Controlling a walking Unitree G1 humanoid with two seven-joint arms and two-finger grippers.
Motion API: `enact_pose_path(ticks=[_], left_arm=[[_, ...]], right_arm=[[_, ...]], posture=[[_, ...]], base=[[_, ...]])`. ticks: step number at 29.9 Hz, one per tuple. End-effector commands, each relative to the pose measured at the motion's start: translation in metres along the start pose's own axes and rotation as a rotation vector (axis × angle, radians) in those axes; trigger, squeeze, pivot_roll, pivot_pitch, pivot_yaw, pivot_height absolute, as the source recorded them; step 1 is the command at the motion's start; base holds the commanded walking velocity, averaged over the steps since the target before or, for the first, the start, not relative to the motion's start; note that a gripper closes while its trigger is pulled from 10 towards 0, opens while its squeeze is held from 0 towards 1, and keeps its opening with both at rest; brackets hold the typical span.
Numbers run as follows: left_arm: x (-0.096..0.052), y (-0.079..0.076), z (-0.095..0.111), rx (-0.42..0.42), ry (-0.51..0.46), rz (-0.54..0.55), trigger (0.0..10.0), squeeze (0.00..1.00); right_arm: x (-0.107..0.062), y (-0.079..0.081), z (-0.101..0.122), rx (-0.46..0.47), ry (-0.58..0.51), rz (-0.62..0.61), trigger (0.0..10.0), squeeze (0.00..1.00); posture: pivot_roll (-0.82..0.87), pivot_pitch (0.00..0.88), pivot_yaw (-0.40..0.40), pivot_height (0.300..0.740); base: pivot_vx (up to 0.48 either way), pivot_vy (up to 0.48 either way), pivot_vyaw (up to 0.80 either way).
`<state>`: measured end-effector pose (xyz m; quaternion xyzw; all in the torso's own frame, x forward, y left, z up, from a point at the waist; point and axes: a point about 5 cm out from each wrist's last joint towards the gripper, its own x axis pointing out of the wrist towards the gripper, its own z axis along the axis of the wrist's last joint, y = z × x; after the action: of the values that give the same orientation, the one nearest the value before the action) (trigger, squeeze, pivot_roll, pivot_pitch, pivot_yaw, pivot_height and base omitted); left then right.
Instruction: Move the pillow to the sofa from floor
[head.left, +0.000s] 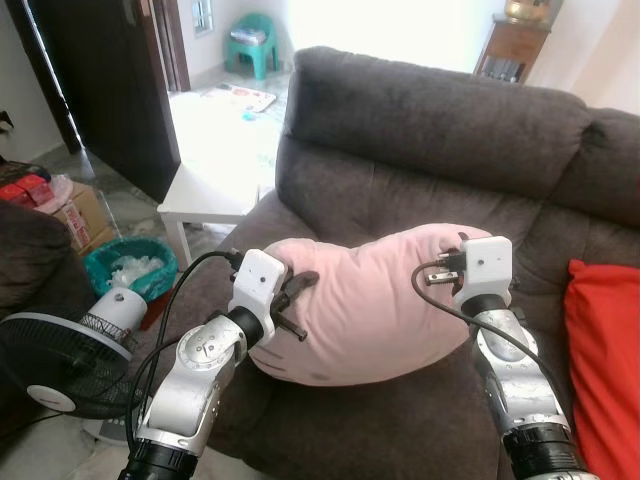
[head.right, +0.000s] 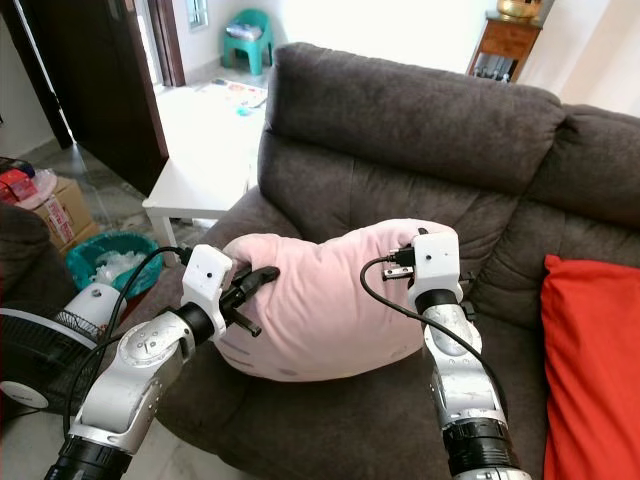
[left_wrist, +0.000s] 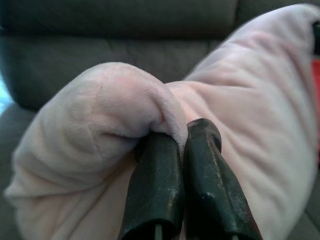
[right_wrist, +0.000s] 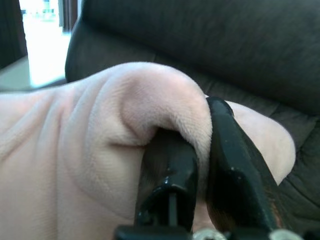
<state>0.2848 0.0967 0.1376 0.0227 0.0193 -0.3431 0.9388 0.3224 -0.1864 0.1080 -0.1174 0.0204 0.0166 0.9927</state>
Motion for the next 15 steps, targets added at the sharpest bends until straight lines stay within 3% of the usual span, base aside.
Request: enact_pose_path(ticks=[1, 10, 11, 12, 15], left_arm=[[0.006, -0.024, 0.014, -0.006, -0.050, -0.155, 10.0, 0.00], [0.001, -0.025, 0.004, 0.000, 0.022, -0.182, 10.0, 0.00], [0.000, -0.026, 0.001, -0.003, 0.040, -0.185, 10.0, 0.00], [-0.001, -0.026, 0.001, -0.005, 0.043, -0.186, 10.0, 0.00], [-0.001, -0.025, -0.002, -0.007, 0.053, -0.179, 10.0, 0.00]], right_arm=[[0.007, 0.012, 0.010, -0.058, -0.020, 0.076, 10.0, 0.00], [0.002, 0.020, -0.003, -0.068, 0.033, 0.133, 10.0, 0.00], [0.002, 0.022, -0.004, -0.078, 0.039, 0.138, 10.0, 0.44], [0.002, 0.022, -0.004, -0.074, 0.040, 0.137, 10.0, 1.00], [0.003, 0.022, -0.005, -0.075, 0.046, 0.140, 10.0, 1.00]], posture=[[0.17, 0.000, -0.110, 0.740], [0.17, 0.001, -0.108, 0.740], [0.17, 0.001, -0.108, 0.740], [0.17, 0.000, -0.108, 0.740], [0.17, 0.000, -0.109, 0.740]], base=[[0.000, 0.000, 0.00], [0.000, 0.000, 0.00], [0.000, 0.000, 0.00], [0.000, 0.000, 0.00], [0.000, 0.000, 0.00]])
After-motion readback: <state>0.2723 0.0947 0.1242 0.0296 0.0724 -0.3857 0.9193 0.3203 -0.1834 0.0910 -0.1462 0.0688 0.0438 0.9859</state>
